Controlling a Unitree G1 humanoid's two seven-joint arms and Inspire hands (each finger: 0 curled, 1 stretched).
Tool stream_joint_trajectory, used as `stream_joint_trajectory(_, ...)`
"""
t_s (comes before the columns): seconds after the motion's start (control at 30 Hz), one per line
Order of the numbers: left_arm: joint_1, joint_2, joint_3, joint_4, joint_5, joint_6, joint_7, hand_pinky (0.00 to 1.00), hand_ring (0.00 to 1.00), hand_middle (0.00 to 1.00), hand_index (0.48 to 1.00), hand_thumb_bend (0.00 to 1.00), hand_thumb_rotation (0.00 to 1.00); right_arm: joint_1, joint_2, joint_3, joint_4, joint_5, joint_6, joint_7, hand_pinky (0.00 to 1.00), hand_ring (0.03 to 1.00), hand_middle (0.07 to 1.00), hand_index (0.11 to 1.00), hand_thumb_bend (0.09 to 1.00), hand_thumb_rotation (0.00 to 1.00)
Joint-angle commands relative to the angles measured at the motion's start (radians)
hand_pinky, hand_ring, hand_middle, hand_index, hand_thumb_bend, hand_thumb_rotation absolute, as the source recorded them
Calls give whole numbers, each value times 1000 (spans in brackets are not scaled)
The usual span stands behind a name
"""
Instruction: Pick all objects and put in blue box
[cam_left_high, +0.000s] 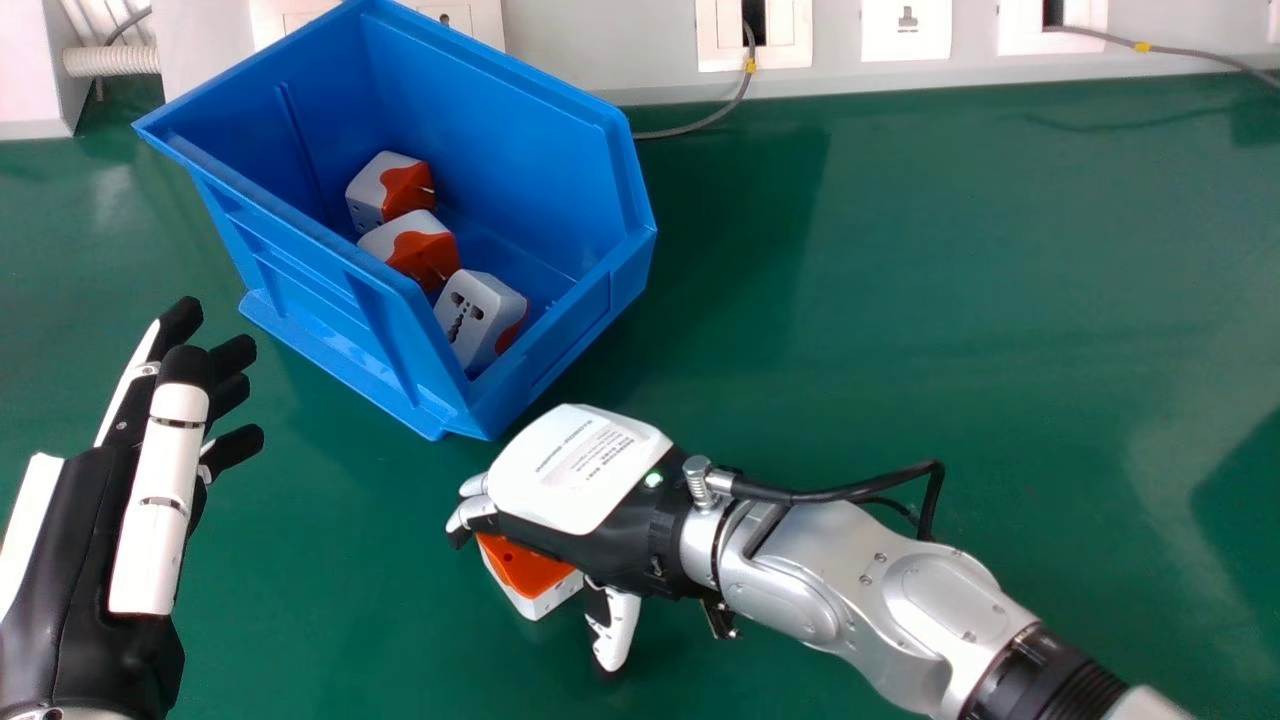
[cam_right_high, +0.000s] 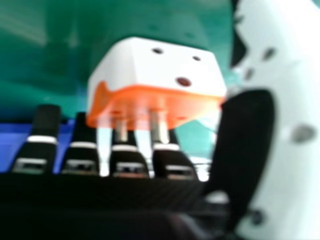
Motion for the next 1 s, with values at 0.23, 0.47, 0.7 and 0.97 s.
stream_joint_trajectory(0.23, 1, 3, 9, -16, -8, -18, -1, 850, 908, 898, 950, 466, 1000, -11, 32, 21, 40, -31, 34, -98, 740, 829, 836, 763, 474, 0)
stream_joint_trajectory(0.47, -1, 4, 11, -21, -8, -10, 2, 850, 908, 898, 950, 459, 1000, -22, 45, 35, 84, -41, 32, -172, 702, 804, 812, 745, 479, 0)
stream_joint_trajectory(0.7, 2, 3, 14, -24, -10, -13, 2, 850, 908, 898, 950, 459, 1000, -32, 57, 47, 179, -37, -24, -350, 590, 733, 760, 698, 470, 0)
stream_joint_trajectory(0.97, -4, -1, 14, -27, -10, -8, 7, 850, 908, 898, 948, 469, 1000, -77, 56, 83, 289, -75, -89, -544, 463, 543, 649, 625, 487, 0)
